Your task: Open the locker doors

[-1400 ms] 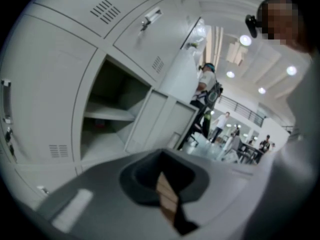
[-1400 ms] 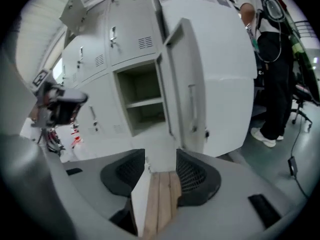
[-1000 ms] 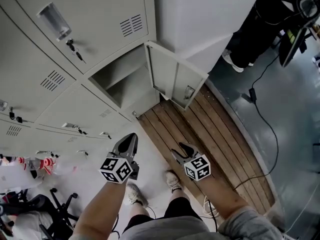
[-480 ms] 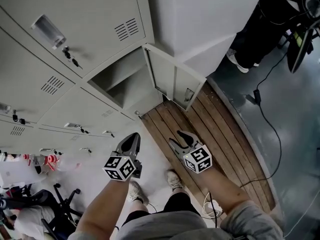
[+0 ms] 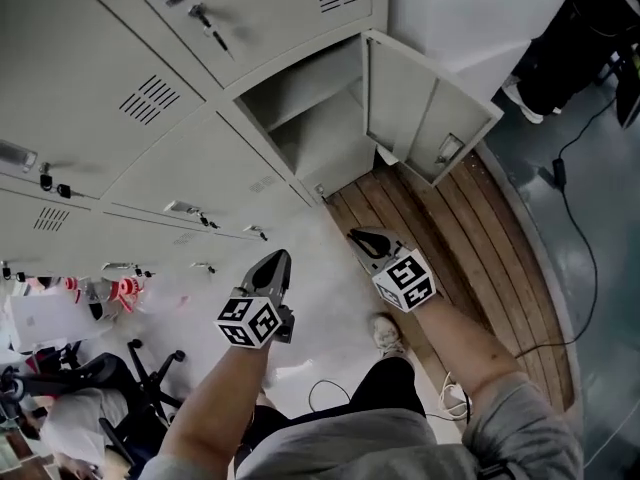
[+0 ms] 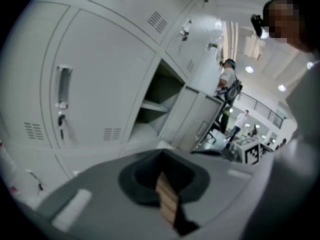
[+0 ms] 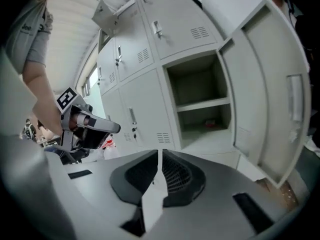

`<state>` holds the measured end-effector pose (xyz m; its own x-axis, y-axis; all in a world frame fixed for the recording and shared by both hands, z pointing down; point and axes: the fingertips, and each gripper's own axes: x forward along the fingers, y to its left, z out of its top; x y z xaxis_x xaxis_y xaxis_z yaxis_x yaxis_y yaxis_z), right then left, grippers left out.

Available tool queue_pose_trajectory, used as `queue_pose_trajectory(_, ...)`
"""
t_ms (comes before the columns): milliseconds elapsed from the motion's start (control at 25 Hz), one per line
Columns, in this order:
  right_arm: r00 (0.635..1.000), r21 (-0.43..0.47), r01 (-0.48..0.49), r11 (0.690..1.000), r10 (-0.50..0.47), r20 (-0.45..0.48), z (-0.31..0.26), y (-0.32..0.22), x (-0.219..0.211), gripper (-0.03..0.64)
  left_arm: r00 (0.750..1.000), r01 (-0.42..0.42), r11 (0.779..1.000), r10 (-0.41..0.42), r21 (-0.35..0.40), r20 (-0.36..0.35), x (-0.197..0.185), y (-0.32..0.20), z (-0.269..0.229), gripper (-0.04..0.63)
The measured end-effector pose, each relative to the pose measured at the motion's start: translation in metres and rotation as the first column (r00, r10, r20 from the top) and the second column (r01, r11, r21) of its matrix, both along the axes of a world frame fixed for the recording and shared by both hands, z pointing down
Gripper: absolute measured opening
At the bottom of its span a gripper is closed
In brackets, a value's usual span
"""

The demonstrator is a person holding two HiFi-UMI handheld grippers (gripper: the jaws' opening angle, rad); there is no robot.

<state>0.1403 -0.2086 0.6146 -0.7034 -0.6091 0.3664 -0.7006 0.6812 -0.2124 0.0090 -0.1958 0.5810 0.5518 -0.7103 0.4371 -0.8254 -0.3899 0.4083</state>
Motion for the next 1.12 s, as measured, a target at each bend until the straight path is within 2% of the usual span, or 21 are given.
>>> queue_pose_trajectory(120, 0.999, -0.025, 0.046, 0.999, -0.047, -0.025, 0.052, 0.002, -0.088, 0.011, 1.0, 0.003, 1.0, -0.003, -0.025, -0.016, -0.076, 0.014, 0.05, 0.003)
queue_pose_trajectory(280, 0.989, -0.091, 0.098, 0.991, -0.107, -0.098, 0.159, 0.01, -0.218, 0.009, 1.0, -0.005, 0.996, 0.005, -0.084, 0.002, -0.196, 0.038, 0.151, 0.003)
queue_pose_trajectory(360, 0.986, -0.11, 0.081, 0.991, -0.096, -0.135, 0.213, 0.005, -0.266, 0.009, 1.0, -0.013, 0.994, 0.015, -0.106, 0.02, -0.246, 0.046, 0.199, 0.003)
queue_pose_trajectory(480, 0.977, -0.117, 0.065, 0.991, -0.087, -0.194, 0.287, -0.009, -0.32, 0.012, 0.999, -0.021, 0.993, 0.024, -0.112, 0.025, -0.299, 0.052, 0.262, 0.003)
queue_pose_trajectory(560, 0.969, -0.116, 0.044, 0.992, -0.071, -0.236, 0.328, -0.017, -0.34, 0.029, 0.999, -0.031, 0.994, 0.034, -0.107, 0.023, -0.32, 0.057, 0.298, 0.003)
queue_pose_trajectory(640, 0.957, -0.112, 0.045, 0.993, -0.076, -0.281, 0.361, -0.02, -0.353, 0.104, 0.999, -0.035, 0.994, 0.037, -0.1, 0.018, -0.333, 0.059, 0.327, 0.003)
queue_pose_trajectory(760, 0.937, -0.113, 0.04, 0.993, -0.076, -0.34, 0.394, -0.029, -0.36, 0.121, 0.999, -0.033, 0.996, 0.032, -0.08, -0.002, -0.34, 0.056, 0.354, 0.003)
queue_pose_trajectory(920, 0.952, -0.11, -0.067, 0.992, 0.03, -0.304, 0.4, -0.061, -0.362, 0.127, 0.999, -0.025, 0.999, 0.024, -0.045, -0.032, -0.346, 0.048, 0.369, 0.003)
queue_pose_trajectory(1120, 0.938, -0.045, -0.044, 0.998, 0.026, -0.345, 0.391, -0.095, -0.379, 0.161, 0.999, -0.011, 1.0, 0.01, -0.028, -0.04, -0.352, 0.043, 0.382, 0.003)
